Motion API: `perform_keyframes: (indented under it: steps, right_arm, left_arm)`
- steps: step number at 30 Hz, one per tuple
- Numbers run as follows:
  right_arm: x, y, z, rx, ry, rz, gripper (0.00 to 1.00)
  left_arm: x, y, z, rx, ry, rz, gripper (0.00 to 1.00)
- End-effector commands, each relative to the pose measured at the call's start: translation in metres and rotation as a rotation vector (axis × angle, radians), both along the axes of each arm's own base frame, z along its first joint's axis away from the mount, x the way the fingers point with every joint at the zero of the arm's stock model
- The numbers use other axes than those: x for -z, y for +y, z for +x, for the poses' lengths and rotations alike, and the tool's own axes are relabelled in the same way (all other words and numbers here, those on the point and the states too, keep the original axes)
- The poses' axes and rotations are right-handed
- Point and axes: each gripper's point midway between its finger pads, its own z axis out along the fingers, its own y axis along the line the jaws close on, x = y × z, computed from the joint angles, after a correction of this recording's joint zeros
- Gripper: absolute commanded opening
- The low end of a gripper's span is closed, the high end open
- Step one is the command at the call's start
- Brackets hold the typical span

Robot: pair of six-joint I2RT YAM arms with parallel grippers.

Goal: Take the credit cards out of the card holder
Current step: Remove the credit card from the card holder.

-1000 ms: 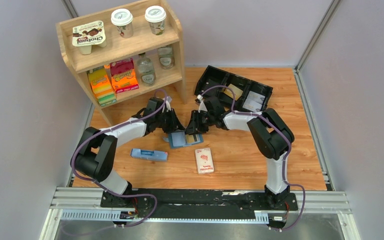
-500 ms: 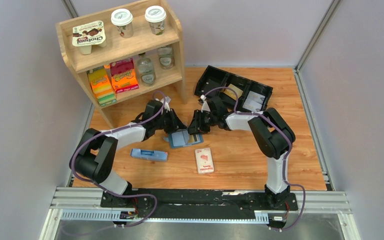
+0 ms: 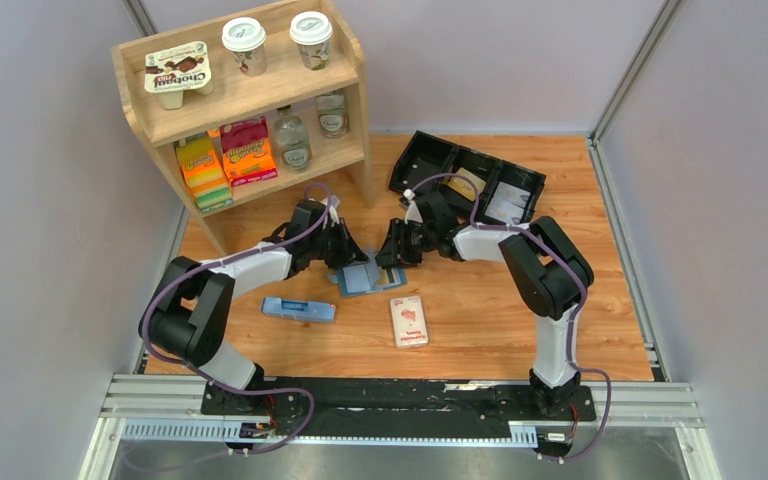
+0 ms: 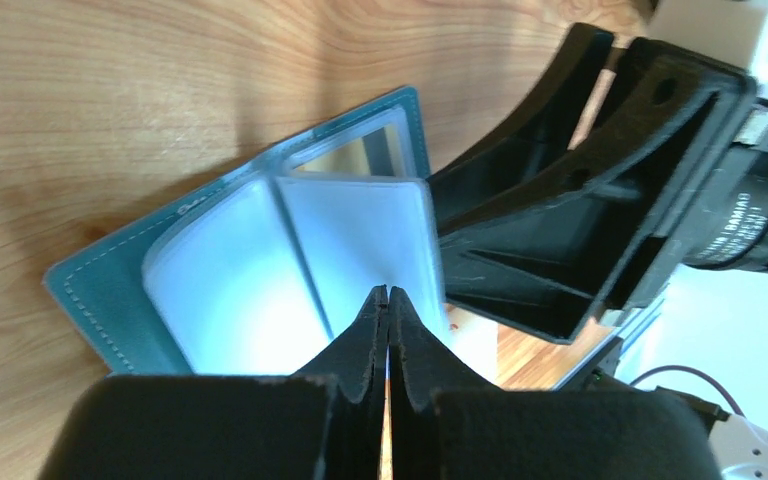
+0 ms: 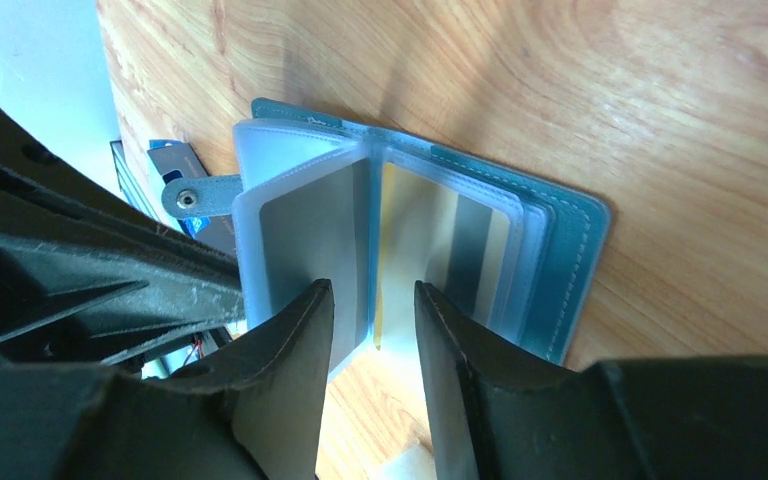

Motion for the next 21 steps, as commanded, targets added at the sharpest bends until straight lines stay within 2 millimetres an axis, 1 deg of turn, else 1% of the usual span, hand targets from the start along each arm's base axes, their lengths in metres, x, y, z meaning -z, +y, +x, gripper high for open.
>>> perform_keyframes:
  steps: [1, 4, 6, 10, 14, 21]
  right_arm:
    - [-0.007, -0.02, 0.009, 0.065, -0.043, -0.052, 0.43]
    - [-0.018, -0.021, 0.012, 0.069, -0.069, -0.042, 0.45]
    - [-0.024, -0.021, 0.014, 0.064, -0.085, -0.034, 0.46]
    - [-0.031, -0.019, 0.012, 0.045, -0.094, -0.015, 0.47]
    - [-0.031, -0.019, 0.01, 0.04, -0.093, -0.009, 0.47]
    - [-0.048, -0.013, 0.004, 0.015, -0.115, 0.063, 0.46]
  left_arm:
    - [0.008, 0.01, 0.0, -0.007, 0.011, 0.081, 0.0]
    - [0.013, 0.011, 0.001, -0.011, 0.02, 0.092, 0.0]
    - [0.02, 0.012, 0.0, -0.01, 0.04, 0.104, 0.0]
    - [0.028, 0.01, 0.0, -0.001, 0.066, 0.108, 0.0]
    - [0.03, 0.01, 0.0, -0.002, 0.076, 0.111, 0.0]
    - [0.028, 0.011, -0.001, -0.006, 0.07, 0.112, 0.0]
